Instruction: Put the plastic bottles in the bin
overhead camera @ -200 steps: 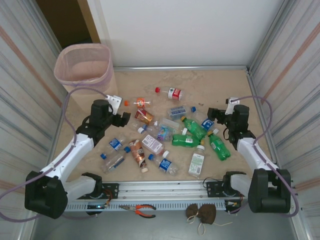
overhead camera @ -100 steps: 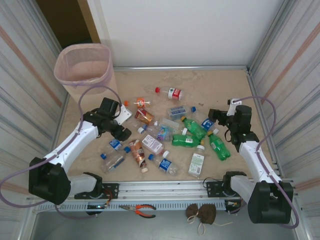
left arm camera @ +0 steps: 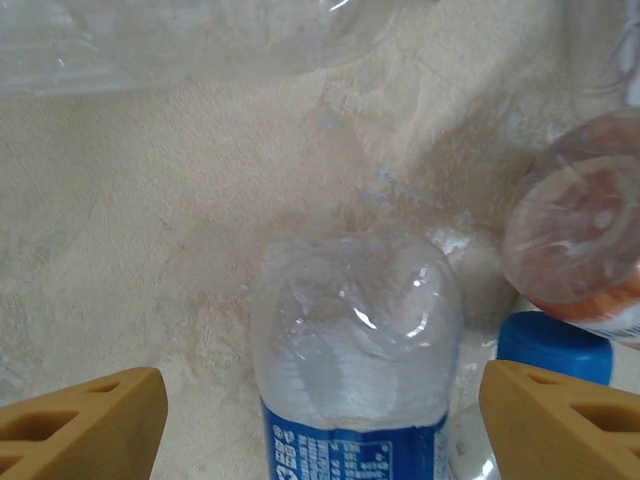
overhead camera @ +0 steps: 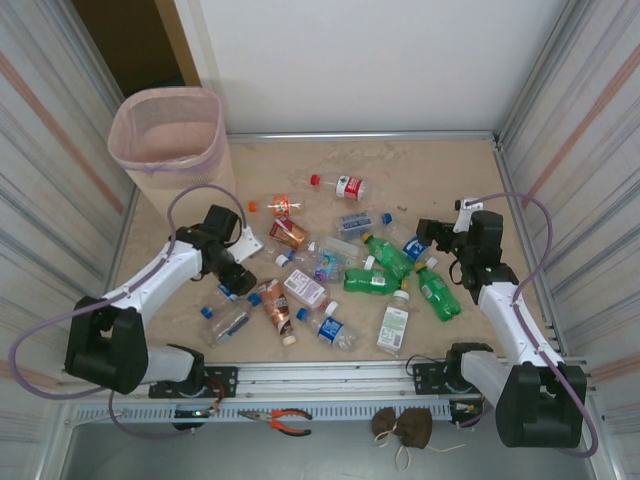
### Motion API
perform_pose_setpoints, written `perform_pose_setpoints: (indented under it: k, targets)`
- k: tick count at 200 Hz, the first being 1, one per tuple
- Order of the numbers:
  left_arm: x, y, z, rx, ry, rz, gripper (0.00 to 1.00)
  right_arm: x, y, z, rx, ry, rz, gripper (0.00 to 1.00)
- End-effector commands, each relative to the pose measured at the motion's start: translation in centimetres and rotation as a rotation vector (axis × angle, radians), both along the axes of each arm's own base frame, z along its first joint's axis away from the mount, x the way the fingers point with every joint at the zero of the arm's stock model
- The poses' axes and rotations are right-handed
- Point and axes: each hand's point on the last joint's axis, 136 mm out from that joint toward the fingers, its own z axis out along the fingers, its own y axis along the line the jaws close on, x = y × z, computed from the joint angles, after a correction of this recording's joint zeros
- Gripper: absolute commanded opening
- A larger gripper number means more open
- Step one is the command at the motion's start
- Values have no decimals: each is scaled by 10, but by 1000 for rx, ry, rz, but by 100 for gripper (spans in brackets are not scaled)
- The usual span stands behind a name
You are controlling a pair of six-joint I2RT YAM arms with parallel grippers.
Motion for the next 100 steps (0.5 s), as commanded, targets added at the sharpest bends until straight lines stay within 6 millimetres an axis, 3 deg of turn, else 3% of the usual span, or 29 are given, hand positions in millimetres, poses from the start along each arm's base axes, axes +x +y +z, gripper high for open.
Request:
perform_pose_setpoints:
  k: [1,54,100]
  targets:
    - [-2,-4,-10,-18,44,-27,81,2,3,15,26,-21,4,99]
    - [-5,-5,-27,-3,133,-26,80,2,2,15,22,-22,1,99]
    - [-3,-3,-29,-3,150,-15,67,2,1,13,16,-18,-6,99]
